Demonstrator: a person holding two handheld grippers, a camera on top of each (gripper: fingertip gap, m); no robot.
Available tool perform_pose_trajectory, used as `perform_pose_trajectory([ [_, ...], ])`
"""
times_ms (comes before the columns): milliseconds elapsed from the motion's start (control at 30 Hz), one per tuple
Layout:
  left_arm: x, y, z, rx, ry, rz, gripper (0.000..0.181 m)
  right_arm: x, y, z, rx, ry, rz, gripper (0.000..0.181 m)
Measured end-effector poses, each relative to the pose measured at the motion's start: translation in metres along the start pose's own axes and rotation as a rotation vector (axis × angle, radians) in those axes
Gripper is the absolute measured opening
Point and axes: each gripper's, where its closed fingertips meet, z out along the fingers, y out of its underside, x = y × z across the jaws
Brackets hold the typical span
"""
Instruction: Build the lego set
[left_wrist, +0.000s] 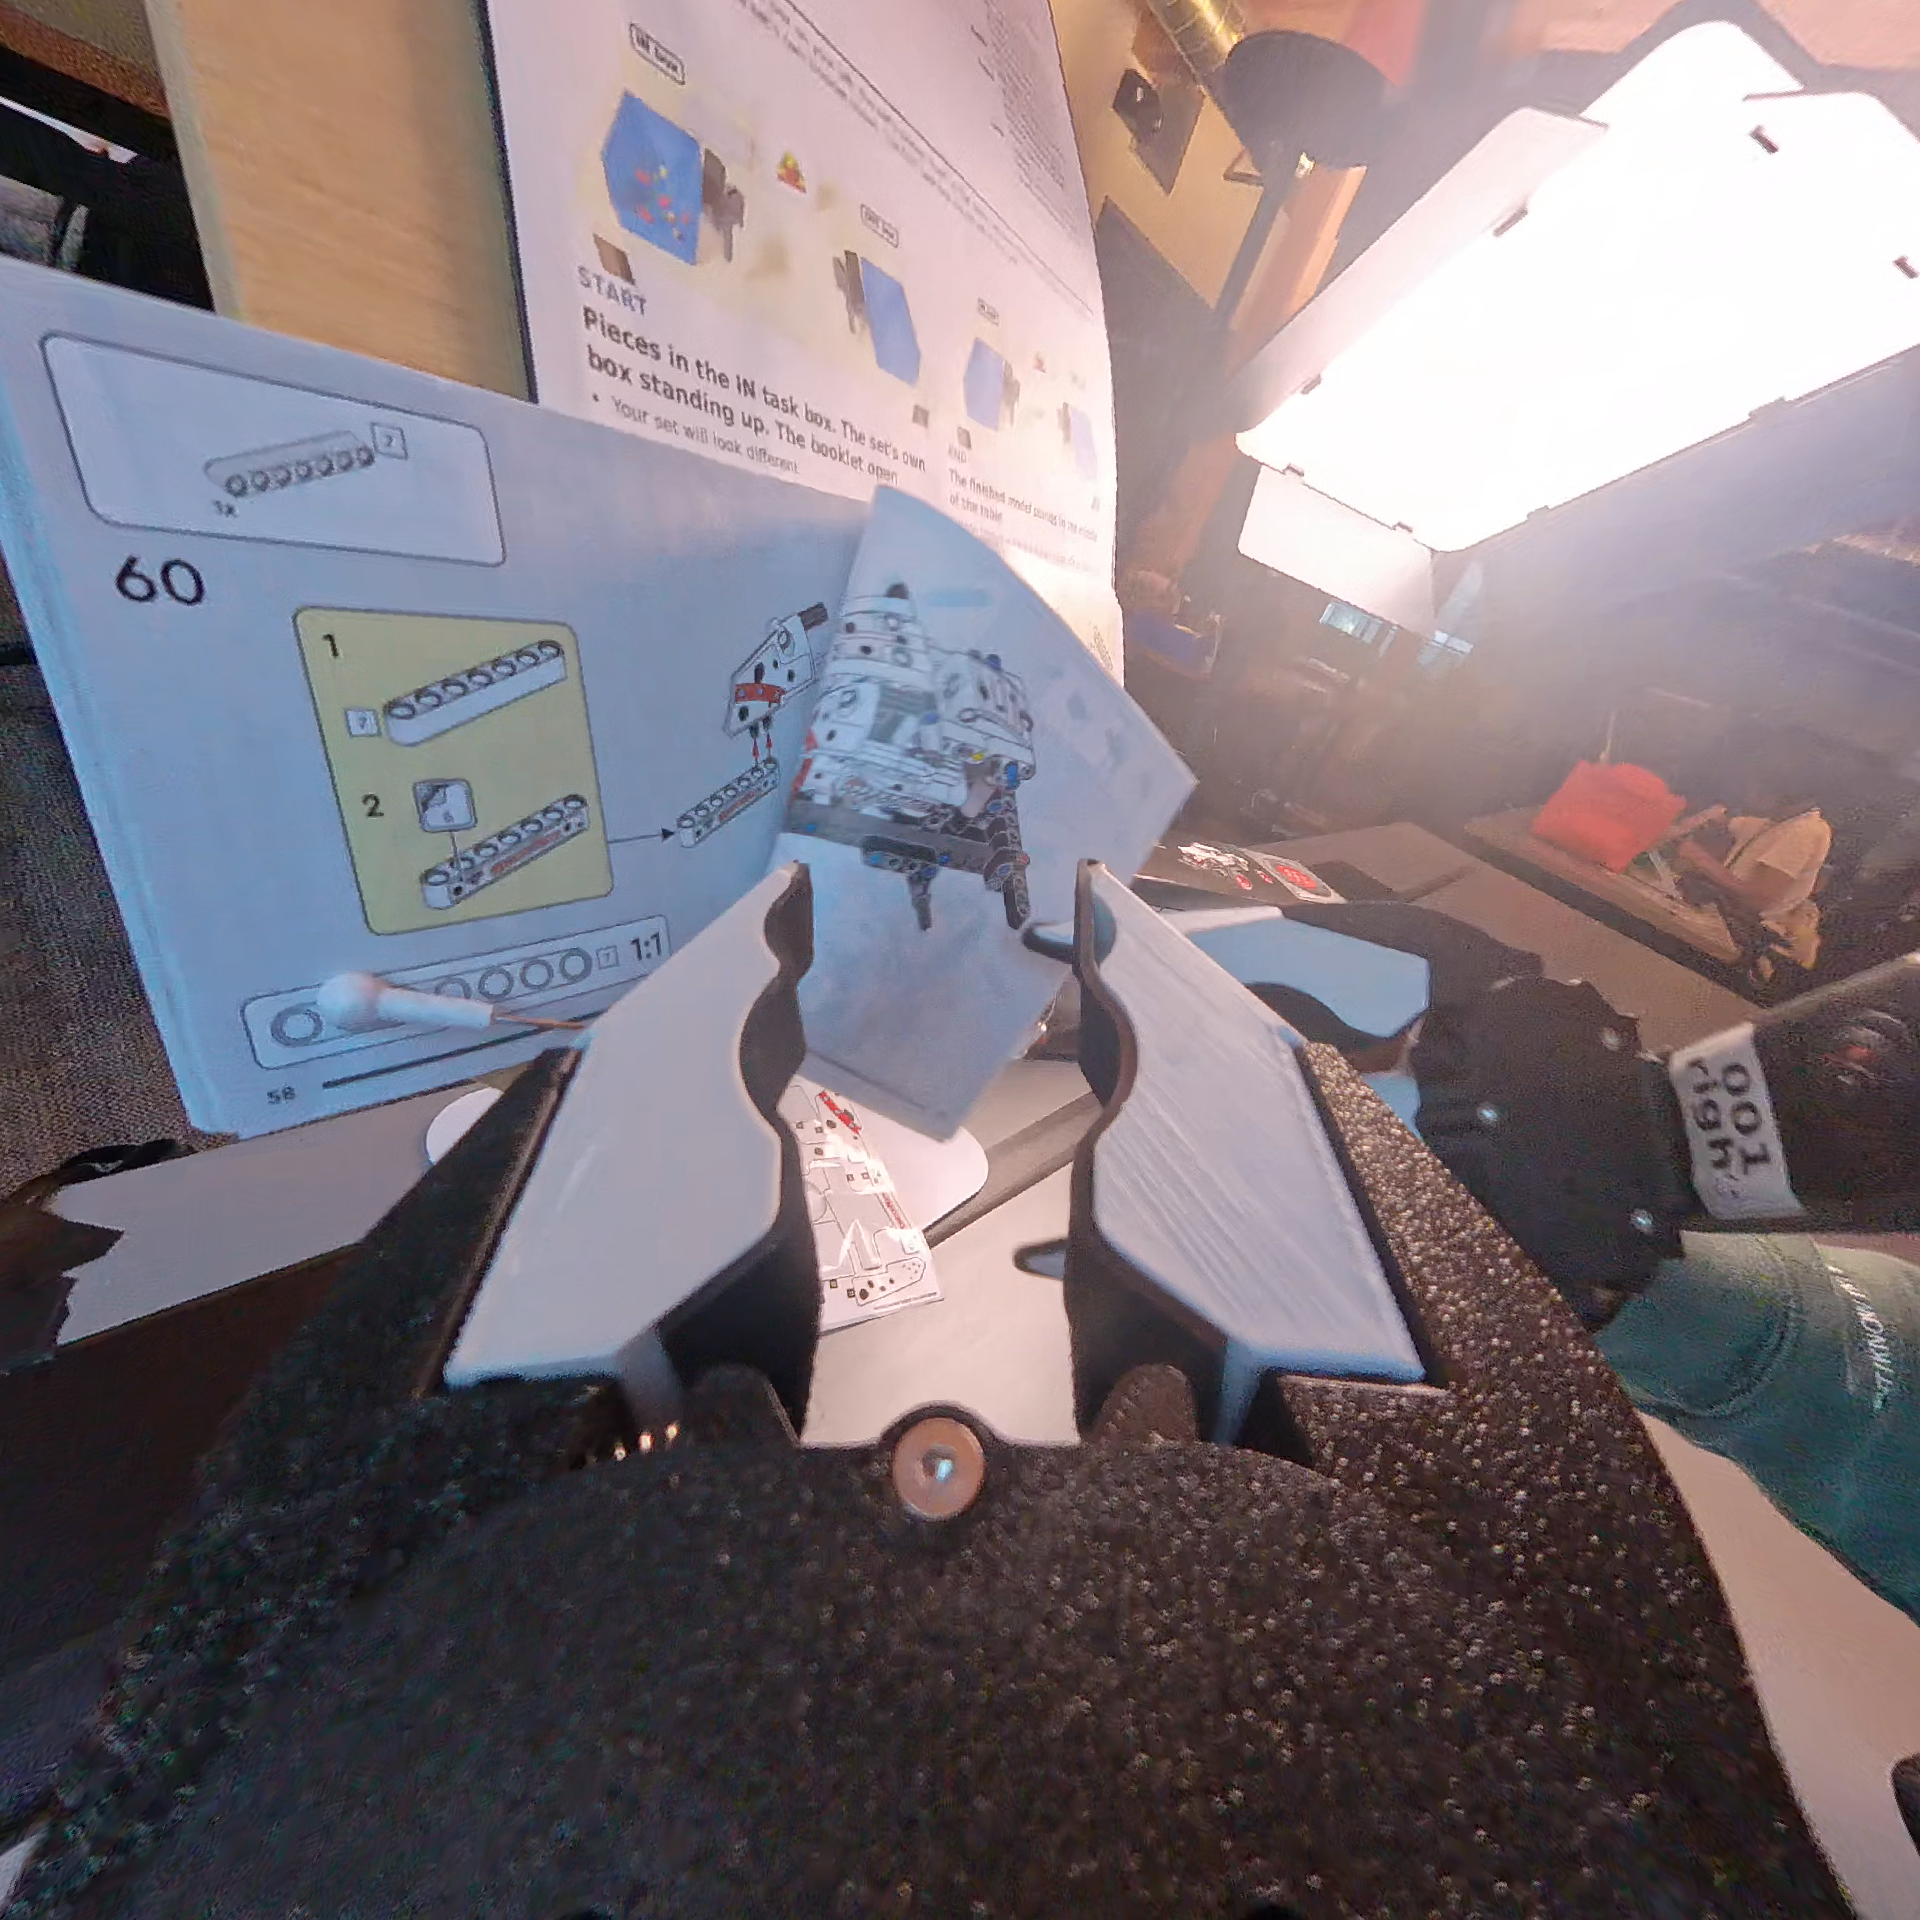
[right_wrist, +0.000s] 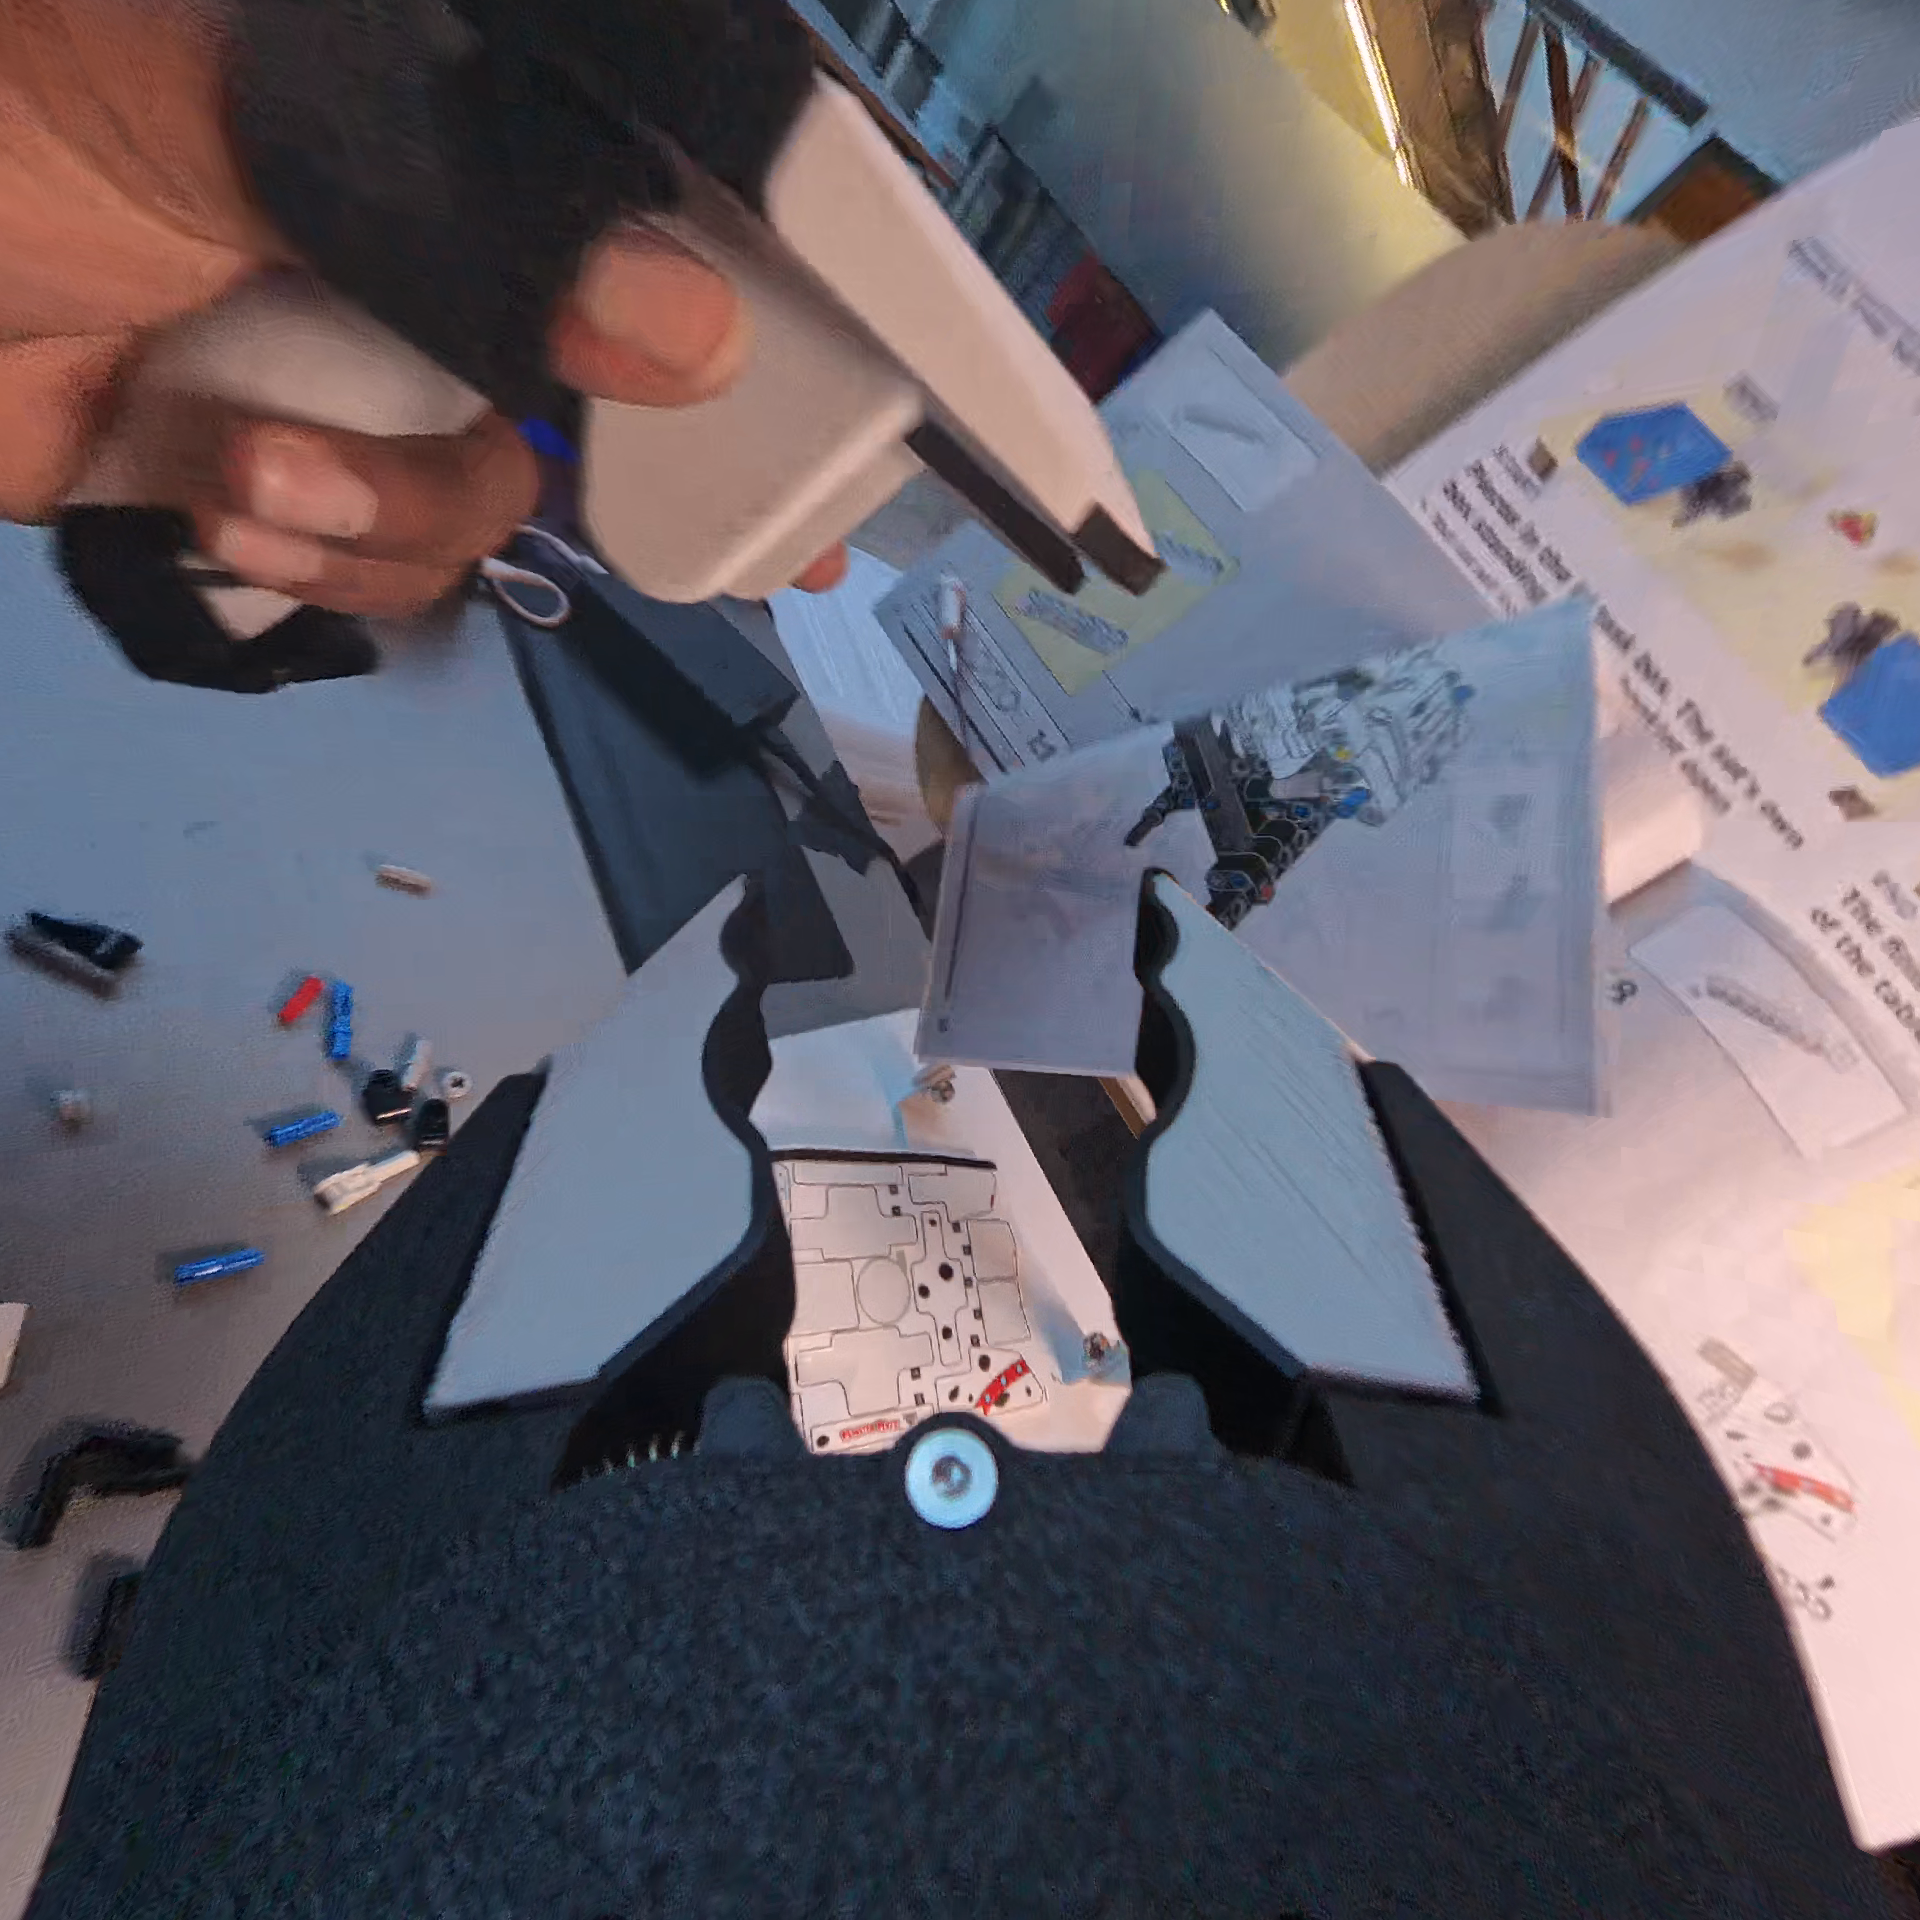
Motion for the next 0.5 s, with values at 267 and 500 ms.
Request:
perform_pose_trajectory([
  [267,-0.009,0.005,-0.009,-0.035,-0.068,0.115,0.052,0.046,-0.012,-0.061,0.180,0.109,0.183,0.031],
  [500,-0.013,0.016,-0.004,-0.075,-0.054,0.107,0.048,0.050,-0.003,-0.045,0.169,0.039,0.372,0.029],
])
